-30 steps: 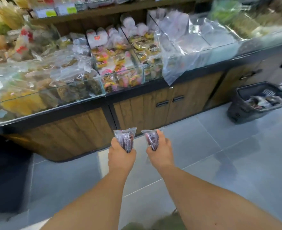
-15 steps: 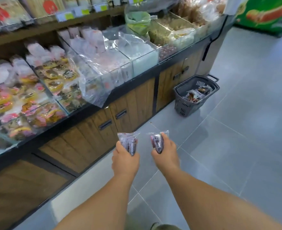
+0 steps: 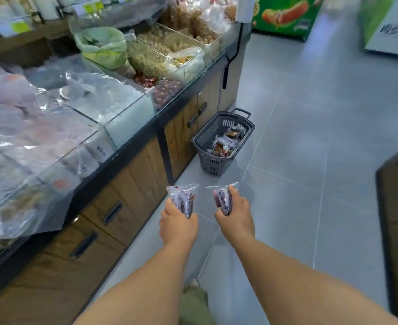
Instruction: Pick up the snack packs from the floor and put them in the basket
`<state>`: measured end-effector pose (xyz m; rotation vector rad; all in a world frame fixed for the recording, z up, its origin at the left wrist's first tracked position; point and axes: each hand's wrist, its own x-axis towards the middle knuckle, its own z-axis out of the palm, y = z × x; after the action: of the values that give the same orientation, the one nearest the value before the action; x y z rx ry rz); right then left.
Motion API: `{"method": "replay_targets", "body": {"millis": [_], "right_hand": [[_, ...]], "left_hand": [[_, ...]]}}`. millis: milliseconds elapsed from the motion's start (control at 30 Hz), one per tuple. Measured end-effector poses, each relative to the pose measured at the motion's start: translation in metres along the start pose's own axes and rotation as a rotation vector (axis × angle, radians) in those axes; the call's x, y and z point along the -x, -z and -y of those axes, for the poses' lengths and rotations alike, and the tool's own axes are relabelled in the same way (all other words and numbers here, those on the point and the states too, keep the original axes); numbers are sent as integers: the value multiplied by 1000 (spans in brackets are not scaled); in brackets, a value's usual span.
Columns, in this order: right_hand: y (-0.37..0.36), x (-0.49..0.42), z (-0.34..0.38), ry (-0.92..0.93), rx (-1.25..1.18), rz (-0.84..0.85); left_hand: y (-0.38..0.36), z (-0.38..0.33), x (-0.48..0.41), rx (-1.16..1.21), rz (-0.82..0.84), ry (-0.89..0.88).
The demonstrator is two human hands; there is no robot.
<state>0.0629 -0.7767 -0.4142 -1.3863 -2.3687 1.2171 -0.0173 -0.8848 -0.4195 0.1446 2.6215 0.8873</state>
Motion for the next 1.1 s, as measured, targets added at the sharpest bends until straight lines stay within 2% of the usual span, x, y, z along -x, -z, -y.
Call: {"method": "replay_targets", "body": {"millis": [167, 433, 700, 1100], "right_hand": [[14, -71, 25, -47, -48, -92], [62, -191, 31, -66, -64, -198], [118, -339, 10, -40, -27, -94], [163, -516, 9, 51, 70, 121]], "left_hand": [[-8, -58, -66, 16, 35, -2], [-53, -142, -130, -45, 88, -111], [-126, -257, -199, 175, 15, 16], [-206, -371, -279, 231, -64, 168]]}}
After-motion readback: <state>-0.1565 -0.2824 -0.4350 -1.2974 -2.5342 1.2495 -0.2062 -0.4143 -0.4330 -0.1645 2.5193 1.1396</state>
